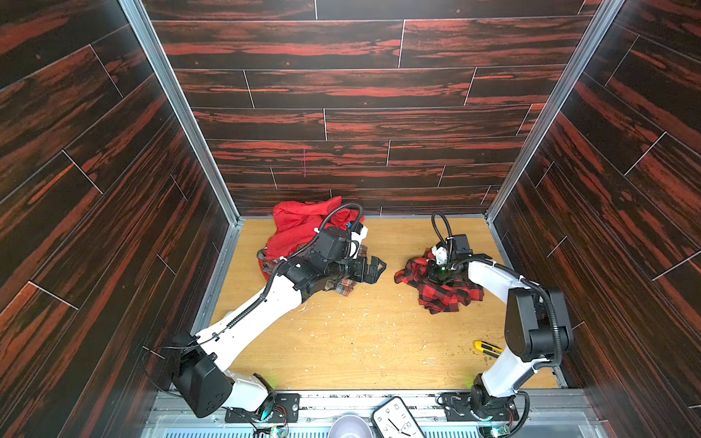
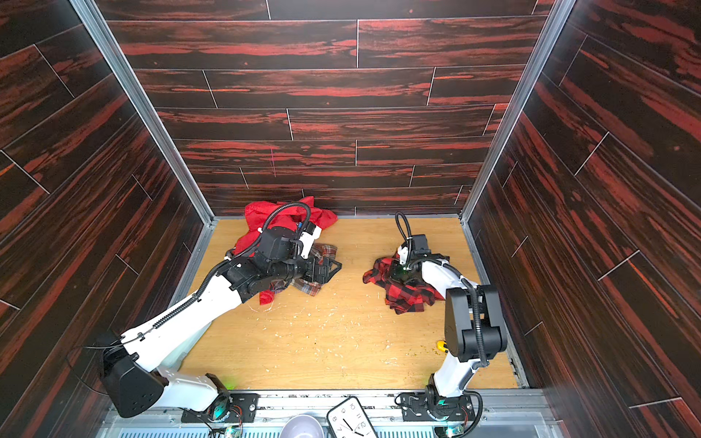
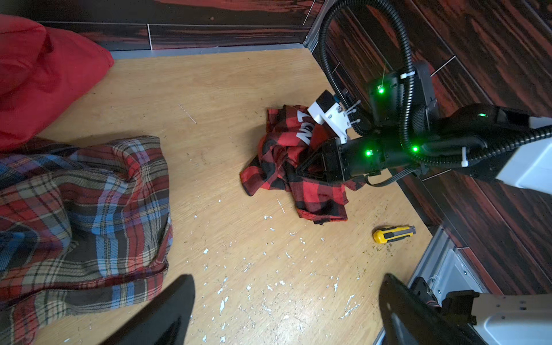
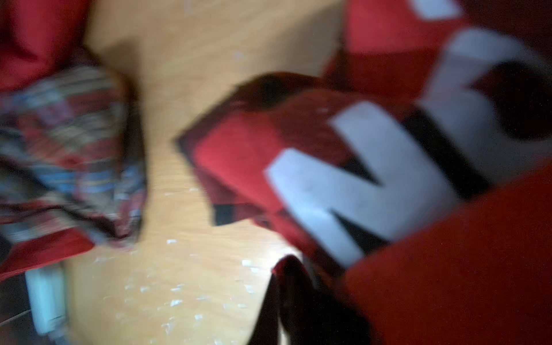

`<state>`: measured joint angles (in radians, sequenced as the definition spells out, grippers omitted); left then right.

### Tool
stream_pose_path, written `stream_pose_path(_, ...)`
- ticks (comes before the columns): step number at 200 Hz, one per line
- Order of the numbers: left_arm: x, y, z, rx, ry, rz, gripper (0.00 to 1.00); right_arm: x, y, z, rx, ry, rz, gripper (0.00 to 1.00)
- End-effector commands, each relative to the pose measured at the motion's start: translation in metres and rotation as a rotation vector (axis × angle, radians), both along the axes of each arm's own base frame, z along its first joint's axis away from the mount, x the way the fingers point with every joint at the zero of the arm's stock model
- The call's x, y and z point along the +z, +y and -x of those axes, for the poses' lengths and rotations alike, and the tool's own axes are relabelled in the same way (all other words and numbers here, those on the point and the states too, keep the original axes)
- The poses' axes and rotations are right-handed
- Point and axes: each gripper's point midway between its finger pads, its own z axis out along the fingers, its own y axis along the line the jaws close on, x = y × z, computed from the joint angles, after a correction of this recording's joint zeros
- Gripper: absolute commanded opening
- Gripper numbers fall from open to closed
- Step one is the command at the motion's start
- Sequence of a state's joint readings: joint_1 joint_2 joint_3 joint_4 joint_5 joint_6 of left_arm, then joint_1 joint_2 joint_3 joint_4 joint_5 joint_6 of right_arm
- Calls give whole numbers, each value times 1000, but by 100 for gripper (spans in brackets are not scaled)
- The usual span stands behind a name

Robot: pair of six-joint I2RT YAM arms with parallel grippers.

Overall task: Pick out a specific cloth from the pile
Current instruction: 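Grasp the lettered part of the check shirt with the right gripper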

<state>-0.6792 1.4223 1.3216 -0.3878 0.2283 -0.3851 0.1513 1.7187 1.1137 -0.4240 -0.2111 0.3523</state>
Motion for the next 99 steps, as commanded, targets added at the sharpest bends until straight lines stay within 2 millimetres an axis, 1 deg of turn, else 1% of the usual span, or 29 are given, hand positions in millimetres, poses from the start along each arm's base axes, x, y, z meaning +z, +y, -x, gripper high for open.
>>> stream_pose_path(1,8,-1,4,-14,-22,18,99,18,-11,-1,1,-53,78,60)
stream_pose_path(8,8,-1,4,-14,-25,18,99,29,-9,-1,12,-76,69,67)
stream_pose_path(16,7,0,5,-14,-27,15,99,41,-8,-2,16,-95,69,73)
stream_pose_path(24,5,0,5,-17,-26,11,99,52,-9,-1,20,-109,74,77)
stream_pose_path(28,5,0,5,-18,-26,11,99,57,-9,-1,24,-114,77,83)
stream_pose_path(31,5,-1,5,-20,-27,13,99,63,-10,-2,26,-121,81,85)
stream_pose_path(56,0,-3,6,-36,-21,11,99,96,-19,-2,20,-164,135,87)
stream_pose_path(72,-1,-5,7,-49,-22,10,99,112,-35,-2,-24,-186,217,88)
stream_pose_path(84,-2,-5,7,-58,-22,5,99,114,-50,-2,-56,-169,303,87)
stream_pose_path(99,-1,-5,8,-63,-26,0,99,104,-65,0,-62,-105,398,88)
